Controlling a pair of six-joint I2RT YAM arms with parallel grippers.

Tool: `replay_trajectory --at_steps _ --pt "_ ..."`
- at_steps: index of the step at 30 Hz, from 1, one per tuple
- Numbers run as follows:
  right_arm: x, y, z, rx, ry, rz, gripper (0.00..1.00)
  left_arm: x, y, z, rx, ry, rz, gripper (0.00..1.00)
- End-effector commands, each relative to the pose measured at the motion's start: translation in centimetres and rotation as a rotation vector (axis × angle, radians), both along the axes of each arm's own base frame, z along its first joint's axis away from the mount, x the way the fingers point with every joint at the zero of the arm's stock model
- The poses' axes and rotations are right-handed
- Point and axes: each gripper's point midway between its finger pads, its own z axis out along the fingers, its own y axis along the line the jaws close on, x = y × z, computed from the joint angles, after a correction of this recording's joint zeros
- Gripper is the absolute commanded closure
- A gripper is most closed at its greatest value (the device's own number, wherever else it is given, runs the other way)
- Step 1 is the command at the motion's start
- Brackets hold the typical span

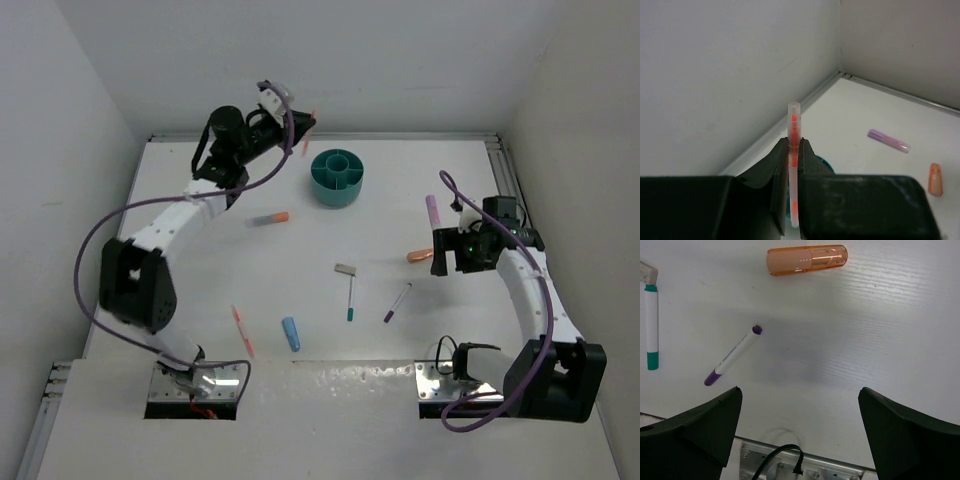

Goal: Sort the stationery into containers
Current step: Place the pen in the storage box.

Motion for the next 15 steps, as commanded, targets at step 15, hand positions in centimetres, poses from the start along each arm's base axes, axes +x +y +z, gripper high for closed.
replay_trajectory --at_steps 15 --pt "2.5 -1.4 0.9 -0.007 -0.009 -0.025 0.04 8.0 -7.5 -2.3 -0.318 -0.038 -0.155 1.00"
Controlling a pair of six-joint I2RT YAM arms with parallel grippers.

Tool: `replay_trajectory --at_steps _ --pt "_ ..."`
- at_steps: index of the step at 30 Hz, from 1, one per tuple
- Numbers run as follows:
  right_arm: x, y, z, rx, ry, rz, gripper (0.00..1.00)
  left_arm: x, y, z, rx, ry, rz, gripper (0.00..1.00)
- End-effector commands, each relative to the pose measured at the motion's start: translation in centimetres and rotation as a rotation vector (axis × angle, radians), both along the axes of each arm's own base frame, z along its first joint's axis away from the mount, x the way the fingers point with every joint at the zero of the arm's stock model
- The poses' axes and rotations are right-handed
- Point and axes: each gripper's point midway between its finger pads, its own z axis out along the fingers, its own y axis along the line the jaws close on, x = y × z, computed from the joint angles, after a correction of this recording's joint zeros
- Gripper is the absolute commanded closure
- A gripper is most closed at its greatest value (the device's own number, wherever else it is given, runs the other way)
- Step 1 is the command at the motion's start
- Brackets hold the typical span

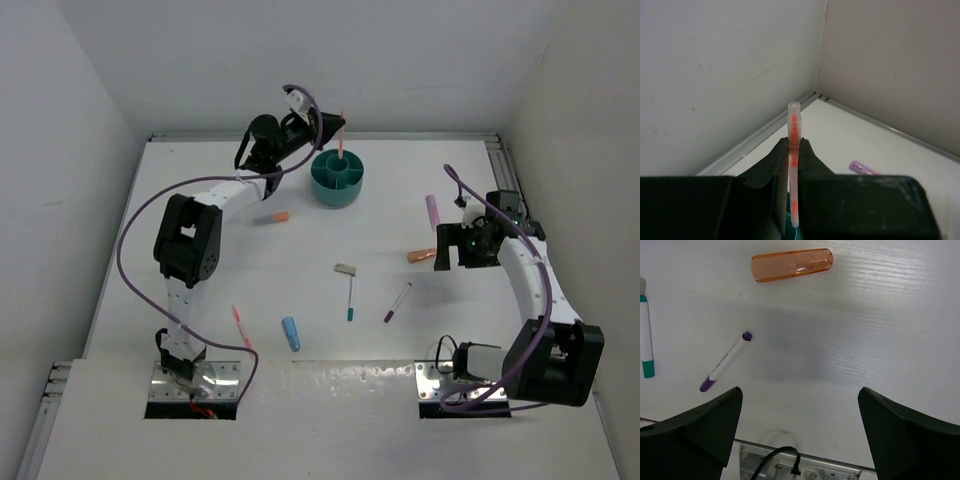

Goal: Sort the stationery into containers
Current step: Place the pen in the storage box.

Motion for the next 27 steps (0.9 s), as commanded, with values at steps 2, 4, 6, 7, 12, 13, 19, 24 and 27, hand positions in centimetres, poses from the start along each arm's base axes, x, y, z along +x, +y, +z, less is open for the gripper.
replay_trajectory --at_steps 2,4,6,7,12,13,19,24,27 --pt "1.3 -0.5 1.1 -0.009 -0.042 0.003 0.04 -0.3 -0.5 6.1 -0.110 -0.175 -0.005 1.00" --pt "1.4 -0.4 1.0 -0.006 -0.038 0.006 0.04 0.4 -0.7 5.2 -0.102 -0.168 0.008 1.00" --pt "1.5 -0.5 0.9 -0.006 -0.031 0.005 0.04 0.8 -0.6 4.7 -0.097 -0.167 0.017 1.00" --pt "1.6 -0.5 1.1 -0.004 -0.035 0.005 0.04 1.1 -0.7 3.9 -0.089 -0.159 0.018 1.00" --pt "2.0 -0.5 1.0 0.001 -0.030 -0.005 0.04 1.8 -0.6 1.1 -0.061 -0.138 0.039 1.00" --pt "2.1 -0.5 1.0 0.001 -0.031 -0.005 0.04 2.1 -0.6 0.4 -0.051 -0.135 0.045 1.00" --pt "2.1 -0.6 1.1 -0.001 -0.028 -0.002 0.04 2.7 -0.5 -2.6 -0.008 -0.092 0.066 1.00" --pt "2.3 -0.6 1.2 -0.001 -0.034 -0.001 0.04 2.8 0.4 -4.6 0.017 -0.011 0.106 0.88" --pt "2.7 -0.6 1.8 0.000 -0.052 -0.002 0.04 2.3 1.0 -5.0 0.032 0.010 0.115 0.60"
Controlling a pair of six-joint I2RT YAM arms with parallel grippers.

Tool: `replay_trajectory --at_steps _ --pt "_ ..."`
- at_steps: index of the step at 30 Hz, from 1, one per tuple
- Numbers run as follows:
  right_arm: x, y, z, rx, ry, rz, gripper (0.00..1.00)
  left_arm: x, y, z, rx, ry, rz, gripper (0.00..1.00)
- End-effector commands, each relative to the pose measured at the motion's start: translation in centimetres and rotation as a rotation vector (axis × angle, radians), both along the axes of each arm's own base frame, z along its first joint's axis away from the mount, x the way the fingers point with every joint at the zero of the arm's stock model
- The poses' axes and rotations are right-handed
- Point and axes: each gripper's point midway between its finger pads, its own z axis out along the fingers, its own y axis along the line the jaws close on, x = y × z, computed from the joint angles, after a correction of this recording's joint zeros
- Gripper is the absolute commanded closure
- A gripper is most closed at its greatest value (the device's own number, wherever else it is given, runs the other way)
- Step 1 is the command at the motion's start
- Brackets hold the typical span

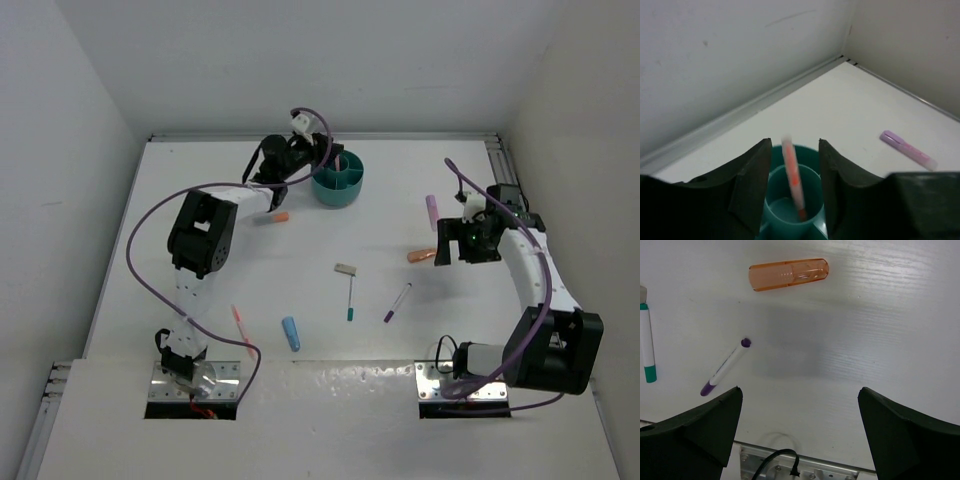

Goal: Sort the stationery into containers
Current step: Place the pen in the storage box, then pick up the pen from the corner of the board.

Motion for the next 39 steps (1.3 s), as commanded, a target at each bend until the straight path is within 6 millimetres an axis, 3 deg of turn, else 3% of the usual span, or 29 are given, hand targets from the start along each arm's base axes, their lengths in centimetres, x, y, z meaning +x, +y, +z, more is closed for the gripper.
replay_trajectory --at_steps 1,3,5,7,8,9,10,11,12,13,14,16,17,19,20,23,24,26,27,30,39 --pt "1.9 -0.2 2.0 -0.005 -0.076 0.010 0.04 -1.0 0.9 2.7 0.006 -0.053 0.022 0.48" --pt "2.1 -0.2 2.4 0.000 -0.086 0.011 0.04 -1.4 1.6 4.3 0.014 -0.086 0.038 0.38" --pt "2.0 -0.1 2.9 0.003 -0.094 0.011 0.04 -1.8 2.4 5.4 0.028 -0.099 0.031 0.37" --pt "2.1 0.2 3.6 0.014 -0.107 0.021 0.04 -3.0 4.0 10.2 0.064 -0.159 0.004 0.37" --pt "1.9 0.2 3.7 0.013 -0.106 0.022 0.04 -3.3 4.6 11.3 0.100 -0.174 -0.013 0.37" --pt "1.9 0.3 4.0 0.022 -0.114 0.025 0.04 -3.9 5.7 9.7 0.249 -0.161 -0.078 0.37" --pt "1.4 0.6 4.3 0.033 -0.114 0.035 0.04 -5.2 6.4 12.3 0.304 -0.214 -0.118 0.38" --pt "1.0 0.8 4.3 0.051 -0.110 0.041 0.04 -6.4 7.0 11.9 0.373 -0.221 -0.169 0.40" --pt "0.7 1.5 4.4 0.087 -0.113 0.061 0.04 -8.5 8.7 8.6 0.508 -0.183 -0.279 0.43" --pt "0.1 1.7 4.7 0.098 -0.127 0.071 0.04 -10.7 9.9 9.2 0.568 -0.216 -0.313 0.44" --pt "-0.7 2.0 3.9 0.116 -0.109 0.076 0.05 -13.5 11.3 5.2 0.680 -0.180 -0.407 0.49" --pt "-1.6 2.6 3.6 0.138 -0.106 0.095 0.05 -17.7 14.0 3.3 0.806 -0.198 -0.480 0.51" --pt "-2.3 2.8 3.2 0.144 -0.097 0.097 0.05 -22.2 15.3 -0.3 0.911 -0.210 -0.645 0.51" --pt "-3.3 3.3 2.9 0.169 -0.070 0.100 0.06 -26.3 17.4 -2.4 1.047 -0.225 -0.759 0.51" --pt "-3.6 3.5 3.1 0.174 -0.069 0.101 0.06 -29.5 18.8 -5.3 1.109 -0.194 -0.879 0.52" --pt "-4.1 4.0 3.3 0.199 -0.061 0.102 0.07 -33.0 20.7 -7.5 1.229 -0.249 -0.942 0.56" --pt "-4.3 4.1 3.6 0.203 -0.068 0.105 0.07 -35.6 21.4 -9.4 1.258 -0.260 -0.996 0.57" --pt "-4.4 4.1 3.7 0.202 -0.069 0.105 0.07 -37.2 22.3 -11.4 1.349 -0.369 -1.088 0.59" --pt "-4.5 4.1 3.7 0.201 -0.068 0.106 0.08 -38.6 22.7 -12.6 1.359 -0.371 -1.115 0.59" --pt "-4.7 4.0 4.0 0.193 -0.069 0.109 0.08 -40.4 22.8 -14.5 1.374 -0.386 -1.198 0.61" --pt "-4.6 3.4 3.9 0.167 -0.044 0.105 0.08 -43.4 22.8 -18.1 1.363 -0.481 -1.380 0.64"
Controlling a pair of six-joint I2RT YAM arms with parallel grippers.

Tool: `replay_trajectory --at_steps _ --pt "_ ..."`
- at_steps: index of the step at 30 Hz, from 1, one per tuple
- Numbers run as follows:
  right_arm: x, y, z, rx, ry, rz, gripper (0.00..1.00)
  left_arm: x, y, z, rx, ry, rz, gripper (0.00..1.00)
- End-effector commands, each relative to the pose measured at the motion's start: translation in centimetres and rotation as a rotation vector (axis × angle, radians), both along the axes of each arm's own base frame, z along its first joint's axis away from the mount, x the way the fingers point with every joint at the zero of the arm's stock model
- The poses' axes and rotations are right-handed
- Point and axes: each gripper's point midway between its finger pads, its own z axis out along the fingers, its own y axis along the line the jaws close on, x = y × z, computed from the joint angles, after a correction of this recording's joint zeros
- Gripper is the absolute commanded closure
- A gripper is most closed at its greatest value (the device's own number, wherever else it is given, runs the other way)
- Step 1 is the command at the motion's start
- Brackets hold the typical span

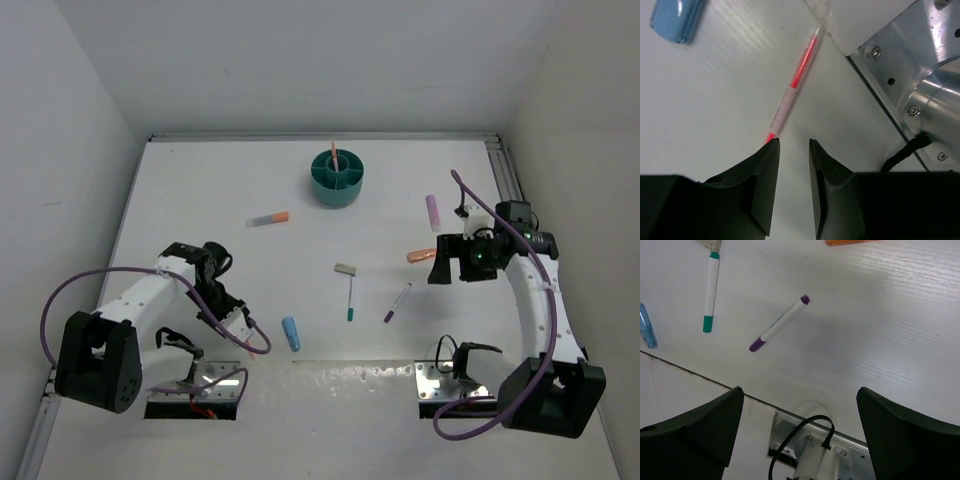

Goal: Sort the stationery into containers
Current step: Pick up the pen from the corner of the board.

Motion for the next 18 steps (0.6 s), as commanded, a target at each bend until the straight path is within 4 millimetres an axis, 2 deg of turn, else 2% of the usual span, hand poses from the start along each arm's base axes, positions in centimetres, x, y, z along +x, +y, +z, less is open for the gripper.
replay_trajectory --at_steps 1,5,8,18 --pt "0.7 -0.4 0.8 -0.019 -0.020 0.012 0.08 -0.5 -1.1 -0.8 -0.085 -0.110 -0.352 0.64" --pt "1.0 -0.6 0.8 -0.022 -0.011 0.009 0.08 -1.0 -1.5 -1.8 -0.093 -0.113 -0.389 0.64" --pt "1.1 -0.5 0.7 -0.012 -0.002 0.001 0.08 0.3 -2.4 -2.4 -0.108 -0.177 -0.382 0.64" --pt "1.5 -0.6 0.8 -0.009 0.007 0.002 0.07 1.7 -3.2 -3.7 -0.104 -0.164 -0.381 0.63"
